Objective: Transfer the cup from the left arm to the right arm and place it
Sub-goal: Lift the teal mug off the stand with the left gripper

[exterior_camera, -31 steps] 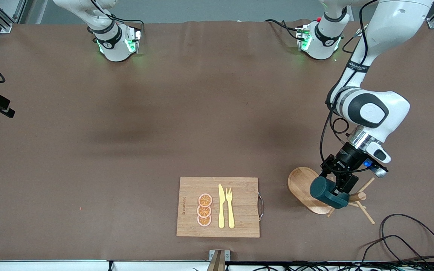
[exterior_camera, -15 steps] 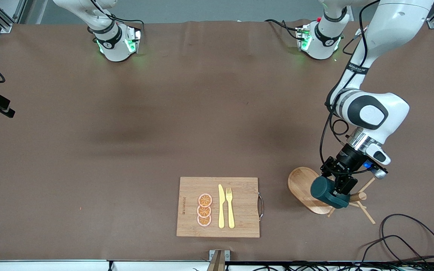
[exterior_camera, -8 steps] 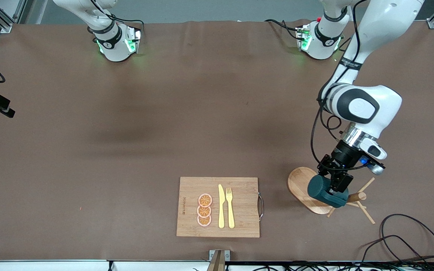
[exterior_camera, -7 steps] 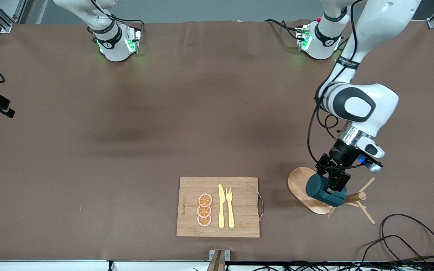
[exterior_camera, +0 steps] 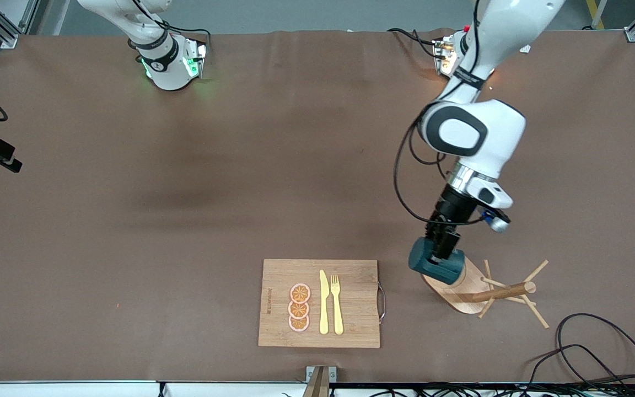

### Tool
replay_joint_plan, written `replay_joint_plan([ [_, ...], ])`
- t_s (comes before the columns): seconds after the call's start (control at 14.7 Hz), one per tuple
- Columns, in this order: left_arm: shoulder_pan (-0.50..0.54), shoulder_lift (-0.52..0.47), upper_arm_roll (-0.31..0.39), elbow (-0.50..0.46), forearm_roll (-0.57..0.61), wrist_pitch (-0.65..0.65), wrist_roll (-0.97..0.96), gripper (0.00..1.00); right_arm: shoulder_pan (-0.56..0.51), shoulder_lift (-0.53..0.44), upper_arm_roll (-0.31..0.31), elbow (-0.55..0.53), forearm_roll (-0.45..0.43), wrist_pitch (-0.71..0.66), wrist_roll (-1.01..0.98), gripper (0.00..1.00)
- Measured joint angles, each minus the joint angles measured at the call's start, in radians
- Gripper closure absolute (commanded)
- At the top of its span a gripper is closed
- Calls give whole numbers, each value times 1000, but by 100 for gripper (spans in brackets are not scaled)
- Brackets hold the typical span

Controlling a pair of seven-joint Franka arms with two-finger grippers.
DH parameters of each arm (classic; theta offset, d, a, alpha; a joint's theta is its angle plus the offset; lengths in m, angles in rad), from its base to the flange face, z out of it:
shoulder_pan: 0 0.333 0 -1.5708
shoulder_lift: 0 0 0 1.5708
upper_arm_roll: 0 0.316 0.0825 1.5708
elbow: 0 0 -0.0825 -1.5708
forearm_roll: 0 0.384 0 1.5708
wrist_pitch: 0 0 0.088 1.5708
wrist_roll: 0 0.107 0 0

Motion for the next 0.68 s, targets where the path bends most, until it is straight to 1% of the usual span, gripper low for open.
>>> replay_joint_plan([
  [0.14,-64,1,2,-2,3,18,6,21,0,0,0,0,0,0,0,0],
  [0.27,-114,7,3,-6,45,25,17,21,0,0,0,0,0,0,0,0],
  [0.41,-149,24,3,-10,136,26,18,21,0,0,0,0,0,0,0,0],
  [0.68,-189,94,3,-10,417,25,14,24,-5,0,-1,1,0,1,0,0],
])
